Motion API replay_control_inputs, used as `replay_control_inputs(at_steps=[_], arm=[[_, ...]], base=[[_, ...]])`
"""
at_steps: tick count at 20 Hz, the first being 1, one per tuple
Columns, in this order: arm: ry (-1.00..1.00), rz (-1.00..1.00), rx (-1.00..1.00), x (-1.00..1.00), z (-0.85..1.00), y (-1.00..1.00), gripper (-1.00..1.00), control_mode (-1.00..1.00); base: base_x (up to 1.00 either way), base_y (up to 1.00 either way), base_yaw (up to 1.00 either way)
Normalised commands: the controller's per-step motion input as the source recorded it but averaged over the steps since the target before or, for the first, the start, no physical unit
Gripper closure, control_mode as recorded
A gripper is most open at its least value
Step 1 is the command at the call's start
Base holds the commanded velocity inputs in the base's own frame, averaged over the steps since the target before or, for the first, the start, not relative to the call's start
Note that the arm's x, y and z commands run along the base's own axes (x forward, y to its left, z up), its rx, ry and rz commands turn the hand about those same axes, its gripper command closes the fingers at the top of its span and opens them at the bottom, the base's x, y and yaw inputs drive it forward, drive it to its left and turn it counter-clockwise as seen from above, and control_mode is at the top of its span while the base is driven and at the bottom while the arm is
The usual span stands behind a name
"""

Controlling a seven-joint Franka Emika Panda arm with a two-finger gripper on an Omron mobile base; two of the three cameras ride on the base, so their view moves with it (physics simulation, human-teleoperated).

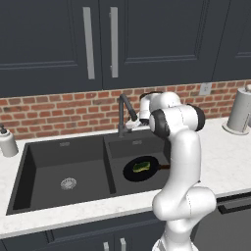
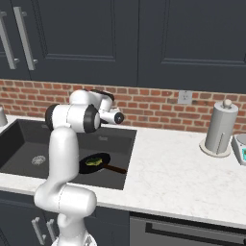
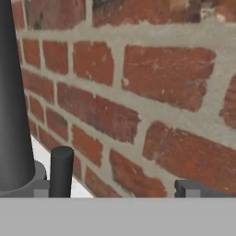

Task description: Pick the pan and sponge and place them into the sink. Then turn on the water.

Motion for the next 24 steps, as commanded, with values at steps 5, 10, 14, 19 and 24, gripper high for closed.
replay_control_inputs(at_steps=[5, 10, 14, 19, 24], arm=[[0.0, 0.0, 0.0, 0.08, -0.02, -0.05, -1.0, -1.0], [0.0, -0.01, 0.0, 0.11, 0.0, -0.17, -1.0, -1.0], [0.01, 0.0, 0.0, 0.13, 0.0, -0.32, -1.0, -1.0], [0.03, -0.01, 0.0, 0.11, 0.0, -0.4, -1.0, -1.0], [0.05, -0.01, 0.0, 0.11, 0.0, -0.55, -1.0, -1.0]], base=[[0.0, 0.0, 0.0], [0.0, 0.0, 0.0], [0.0, 0.0, 0.0], [0.0, 0.0, 0.0], [0.0, 0.0, 0.0]])
